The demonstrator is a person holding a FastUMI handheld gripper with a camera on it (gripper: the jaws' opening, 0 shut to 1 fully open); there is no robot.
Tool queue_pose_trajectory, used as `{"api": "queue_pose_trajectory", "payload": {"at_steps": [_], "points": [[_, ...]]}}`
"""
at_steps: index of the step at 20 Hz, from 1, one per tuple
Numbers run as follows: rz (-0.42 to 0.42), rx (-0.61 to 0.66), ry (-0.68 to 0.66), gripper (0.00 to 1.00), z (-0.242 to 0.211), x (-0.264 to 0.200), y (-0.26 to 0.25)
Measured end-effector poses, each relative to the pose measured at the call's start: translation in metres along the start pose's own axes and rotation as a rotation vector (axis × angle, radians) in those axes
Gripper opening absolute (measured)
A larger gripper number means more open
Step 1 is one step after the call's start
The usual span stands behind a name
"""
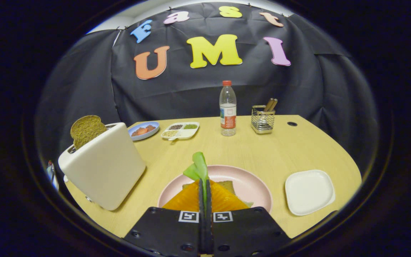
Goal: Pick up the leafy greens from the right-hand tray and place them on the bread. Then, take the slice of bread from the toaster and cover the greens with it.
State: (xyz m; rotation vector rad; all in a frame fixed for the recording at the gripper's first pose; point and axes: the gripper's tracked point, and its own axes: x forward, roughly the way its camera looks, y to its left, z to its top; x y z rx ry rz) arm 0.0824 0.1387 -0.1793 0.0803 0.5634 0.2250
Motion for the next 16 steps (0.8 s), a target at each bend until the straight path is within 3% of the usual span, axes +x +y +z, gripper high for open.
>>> {"api": "queue_pose_trajectory", "payload": {"at_steps": [7, 12, 16], "points": [[0.031, 0.047, 0.04, 0.01, -0.02, 0.012, 0.026], [0.054, 0.074, 0.027, 0.2, -0.018, 0.013, 0.031], [0.022, 0.068, 0.004, 0.48, -0.013, 0.009, 0.025]]}}
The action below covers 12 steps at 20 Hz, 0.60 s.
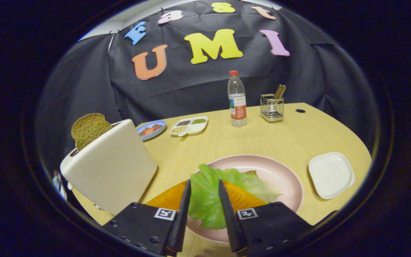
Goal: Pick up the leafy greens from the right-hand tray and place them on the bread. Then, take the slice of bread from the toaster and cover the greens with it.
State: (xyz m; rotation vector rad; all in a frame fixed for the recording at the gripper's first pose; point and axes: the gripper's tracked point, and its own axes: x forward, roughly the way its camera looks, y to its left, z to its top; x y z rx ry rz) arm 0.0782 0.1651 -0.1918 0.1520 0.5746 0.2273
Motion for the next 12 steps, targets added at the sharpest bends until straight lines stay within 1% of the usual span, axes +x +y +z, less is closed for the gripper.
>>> {"api": "queue_pose_trajectory", "payload": {"at_steps": [1, 4, 7, 9, 12], "points": [[-0.01, -0.005, -0.024, 0.67, 0.006, -0.003, -0.002], [-0.066, -0.028, -0.133, 0.81, 0.032, -0.021, -0.012], [-0.129, -0.051, -0.261, 0.96, 0.066, -0.05, -0.018], [-0.158, -0.061, -0.321, 0.96, 0.085, -0.066, -0.014], [-0.134, -0.075, -0.352, 0.96, 0.103, -0.08, 0.009]]}}
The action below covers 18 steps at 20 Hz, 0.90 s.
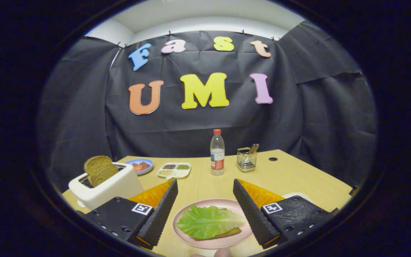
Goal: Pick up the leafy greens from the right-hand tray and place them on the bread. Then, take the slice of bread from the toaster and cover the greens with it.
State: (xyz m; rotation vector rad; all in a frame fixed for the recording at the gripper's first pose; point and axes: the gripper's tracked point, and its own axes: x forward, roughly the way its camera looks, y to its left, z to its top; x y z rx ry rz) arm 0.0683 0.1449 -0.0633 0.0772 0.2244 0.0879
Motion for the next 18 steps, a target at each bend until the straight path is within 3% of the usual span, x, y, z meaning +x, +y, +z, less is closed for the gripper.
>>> {"api": "queue_pose_trajectory", "payload": {"at_steps": [4, 9, 18], "points": [[0.019, 0.007, -0.035, 0.96, 0.025, -0.013, 0.04], [0.124, -0.023, -0.067, 0.96, 0.041, -0.025, 0.126], [0.159, -0.081, 0.003, 0.96, 0.001, -0.004, 0.224]]}}
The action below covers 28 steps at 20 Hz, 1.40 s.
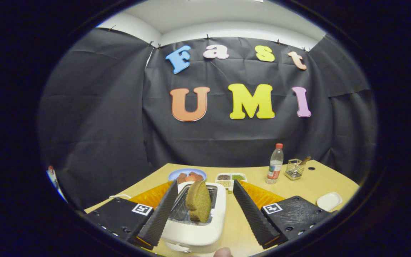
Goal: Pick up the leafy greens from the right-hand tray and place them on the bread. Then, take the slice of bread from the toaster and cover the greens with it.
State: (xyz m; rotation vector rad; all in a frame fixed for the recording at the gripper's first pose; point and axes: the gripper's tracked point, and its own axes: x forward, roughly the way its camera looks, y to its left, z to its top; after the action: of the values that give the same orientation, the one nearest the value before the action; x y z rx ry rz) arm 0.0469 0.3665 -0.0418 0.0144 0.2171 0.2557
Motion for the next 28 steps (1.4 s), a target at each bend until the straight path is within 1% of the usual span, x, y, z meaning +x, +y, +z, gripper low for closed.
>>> {"api": "queue_pose_trajectory", "payload": {"at_steps": [2, 5, 8, 12, 15, 18, 20, 21, 26, 28], "points": [[-0.008, -0.015, 0.051, 0.96, -0.016, 0.01, 0.005], [-0.035, -0.006, 0.079, 0.96, -0.023, 0.022, 0.004], [-0.059, 0.024, 0.112, 0.87, -0.03, 0.031, 0.004], [-0.059, 0.056, 0.171, 0.51, -0.043, 0.037, 0.006], [-0.076, 0.084, 0.175, 0.25, -0.042, 0.036, 0.0], [-0.059, 0.103, 0.154, 0.11, -0.033, 0.035, 0.0], [-0.046, 0.097, 0.118, 0.11, -0.019, 0.032, -0.002], [-0.028, 0.108, 0.106, 0.05, -0.013, 0.03, 0.0], [0.003, 0.177, 0.017, 0.05, 0.035, 0.015, -0.018], [0.012, 0.191, 0.001, 0.04, 0.046, 0.007, -0.028]]}}
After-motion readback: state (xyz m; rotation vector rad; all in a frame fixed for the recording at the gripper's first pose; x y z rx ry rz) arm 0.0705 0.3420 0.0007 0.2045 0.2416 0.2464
